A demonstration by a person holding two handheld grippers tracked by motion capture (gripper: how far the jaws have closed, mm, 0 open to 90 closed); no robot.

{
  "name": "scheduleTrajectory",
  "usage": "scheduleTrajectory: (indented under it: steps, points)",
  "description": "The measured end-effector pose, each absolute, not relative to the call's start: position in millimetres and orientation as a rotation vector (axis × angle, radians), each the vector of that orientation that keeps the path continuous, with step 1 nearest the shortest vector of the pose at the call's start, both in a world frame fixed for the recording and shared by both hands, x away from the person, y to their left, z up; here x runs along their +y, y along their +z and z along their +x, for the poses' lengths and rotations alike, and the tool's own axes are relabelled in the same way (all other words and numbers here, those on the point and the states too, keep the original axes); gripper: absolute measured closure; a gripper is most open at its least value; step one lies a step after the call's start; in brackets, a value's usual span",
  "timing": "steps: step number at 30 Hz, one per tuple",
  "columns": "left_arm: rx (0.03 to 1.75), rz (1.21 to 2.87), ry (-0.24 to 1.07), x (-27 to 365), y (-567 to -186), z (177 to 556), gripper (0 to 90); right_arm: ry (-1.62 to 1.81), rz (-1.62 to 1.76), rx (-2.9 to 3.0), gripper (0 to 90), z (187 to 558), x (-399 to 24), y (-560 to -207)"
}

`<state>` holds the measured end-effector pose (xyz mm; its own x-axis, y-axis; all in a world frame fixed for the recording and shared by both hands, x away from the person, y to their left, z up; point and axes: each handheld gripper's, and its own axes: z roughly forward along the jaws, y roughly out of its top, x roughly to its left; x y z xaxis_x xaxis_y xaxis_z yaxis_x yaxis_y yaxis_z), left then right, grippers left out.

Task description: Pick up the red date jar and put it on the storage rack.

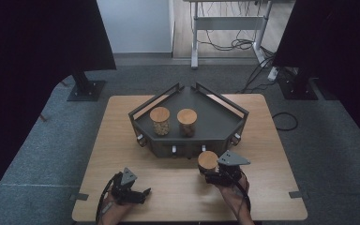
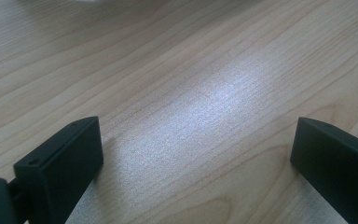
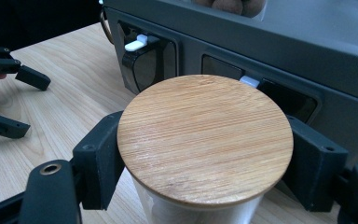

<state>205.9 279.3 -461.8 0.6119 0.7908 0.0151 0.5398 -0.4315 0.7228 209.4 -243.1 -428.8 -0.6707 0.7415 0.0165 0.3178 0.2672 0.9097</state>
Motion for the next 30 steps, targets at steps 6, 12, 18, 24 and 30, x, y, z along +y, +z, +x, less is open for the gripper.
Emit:
scheduleTrajectory:
  steps: [6,12,18,24,30]
  points:
    - [1.042,2.143,0.465,279,-462,206,1.9,1.378,0.952,2.128,23.2,209,-243,-424]
    - [1.044,2.138,0.464,279,-462,206,1.8,1.393,0.946,2.128,23.2,210,-246,-421]
    - [1.045,2.137,0.464,279,-462,206,1.8,1.393,0.941,2.129,23.2,209,-245,-419]
    - [1.045,2.137,0.464,279,-462,206,1.8,1.394,0.934,2.127,23.2,209,-244,-416]
    - [1.043,2.140,0.464,279,-462,206,1.8,1.393,0.926,2.123,23.2,209,-243,-411]
